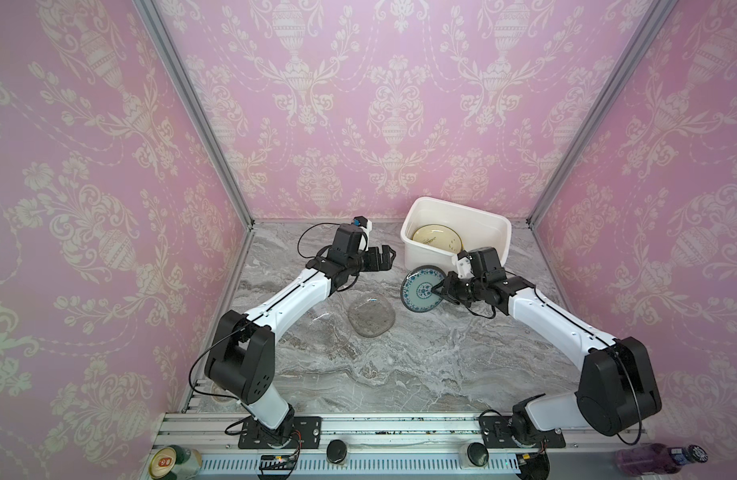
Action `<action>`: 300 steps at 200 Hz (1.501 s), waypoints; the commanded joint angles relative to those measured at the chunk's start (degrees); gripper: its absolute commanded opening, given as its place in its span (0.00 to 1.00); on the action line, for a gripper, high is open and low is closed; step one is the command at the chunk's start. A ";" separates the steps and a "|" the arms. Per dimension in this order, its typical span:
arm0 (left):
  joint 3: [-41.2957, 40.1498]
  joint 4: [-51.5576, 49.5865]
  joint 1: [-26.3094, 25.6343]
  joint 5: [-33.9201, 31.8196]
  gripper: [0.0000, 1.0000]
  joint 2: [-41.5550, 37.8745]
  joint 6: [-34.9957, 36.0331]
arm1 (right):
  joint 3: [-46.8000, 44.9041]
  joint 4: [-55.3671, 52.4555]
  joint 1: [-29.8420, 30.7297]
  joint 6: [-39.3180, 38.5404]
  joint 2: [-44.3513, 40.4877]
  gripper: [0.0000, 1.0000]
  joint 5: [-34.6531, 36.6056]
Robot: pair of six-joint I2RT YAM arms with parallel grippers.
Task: Place the plates into the plastic bin on the countertop
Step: Place the plate in the plastic bin.
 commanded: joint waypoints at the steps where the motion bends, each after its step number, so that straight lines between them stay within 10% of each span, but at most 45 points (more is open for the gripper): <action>1: -2.27 2.12 1.36 -7.67 0.99 -4.76 2.89 | 7.31 -7.74 0.24 -5.99 -1.90 0.02 1.10; 103: -1.35 6.80 3.17 -3.68 0.99 -4.92 3.06 | 37.82 -5.46 -6.21 0.50 17.78 0.02 5.63; 192: 1.75 5.62 3.26 -4.97 0.99 -0.43 6.02 | 37.15 7.21 -11.95 14.48 27.49 0.02 6.57; 300: 13.03 0.79 3.26 -3.48 0.99 8.74 6.31 | 43.83 0.79 -13.30 10.04 37.28 0.05 10.57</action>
